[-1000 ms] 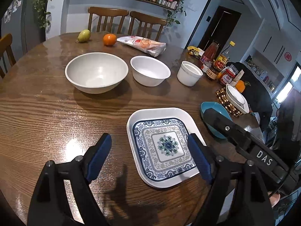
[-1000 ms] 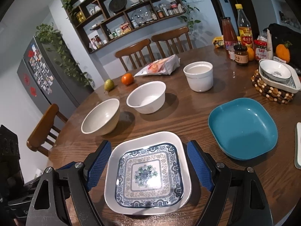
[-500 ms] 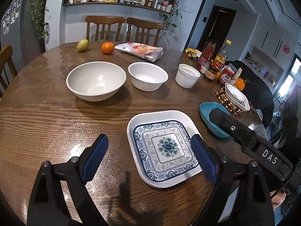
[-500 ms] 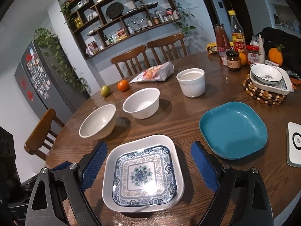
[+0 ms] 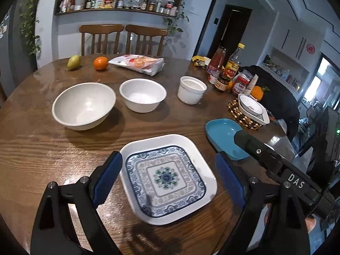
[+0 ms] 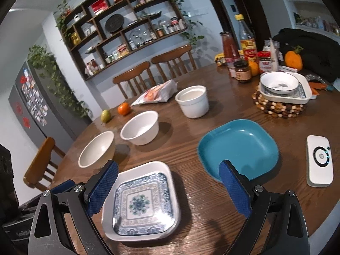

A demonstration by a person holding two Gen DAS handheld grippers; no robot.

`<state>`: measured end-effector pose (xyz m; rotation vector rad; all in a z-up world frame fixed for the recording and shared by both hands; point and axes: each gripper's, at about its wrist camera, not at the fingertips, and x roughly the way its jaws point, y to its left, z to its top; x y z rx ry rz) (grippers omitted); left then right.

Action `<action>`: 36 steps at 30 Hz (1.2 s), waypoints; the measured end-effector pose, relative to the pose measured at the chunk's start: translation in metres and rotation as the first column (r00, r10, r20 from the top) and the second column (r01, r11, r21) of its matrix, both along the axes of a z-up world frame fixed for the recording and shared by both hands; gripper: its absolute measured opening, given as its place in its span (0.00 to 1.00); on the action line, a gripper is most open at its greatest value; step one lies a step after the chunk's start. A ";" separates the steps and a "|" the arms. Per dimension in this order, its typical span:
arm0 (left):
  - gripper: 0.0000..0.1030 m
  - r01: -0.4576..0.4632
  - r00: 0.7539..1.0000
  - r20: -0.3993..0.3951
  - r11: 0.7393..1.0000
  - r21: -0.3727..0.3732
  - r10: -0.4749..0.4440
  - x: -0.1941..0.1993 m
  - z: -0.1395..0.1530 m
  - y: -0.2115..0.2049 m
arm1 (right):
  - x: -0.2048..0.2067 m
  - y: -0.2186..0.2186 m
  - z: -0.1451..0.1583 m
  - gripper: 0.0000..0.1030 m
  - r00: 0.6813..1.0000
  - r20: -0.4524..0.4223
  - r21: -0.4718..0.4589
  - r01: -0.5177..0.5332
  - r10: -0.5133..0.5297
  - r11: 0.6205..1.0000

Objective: Organize plates and bowls
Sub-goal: 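Close both grippers on the rim of the teal square dish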

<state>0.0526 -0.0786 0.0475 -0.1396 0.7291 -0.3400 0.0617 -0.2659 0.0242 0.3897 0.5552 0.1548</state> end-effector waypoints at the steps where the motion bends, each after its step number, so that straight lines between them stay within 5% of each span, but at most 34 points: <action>1: 0.86 0.004 1.000 0.001 1.000 0.001 -0.004 0.001 0.001 -0.003 | 0.000 -0.005 -0.001 0.94 1.000 -0.001 0.005 0.011 -0.011 1.000; 18: 0.83 0.073 0.991 -0.107 0.995 -0.066 -0.080 0.040 0.001 -0.068 | 0.006 -0.084 0.000 0.94 0.986 -0.003 0.041 0.166 -0.166 0.985; 36: 0.61 0.141 0.944 -0.293 0.989 -0.053 -0.150 0.084 -0.050 -0.138 | 0.065 -0.123 -0.041 0.94 0.980 -0.163 0.120 0.133 -0.112 0.984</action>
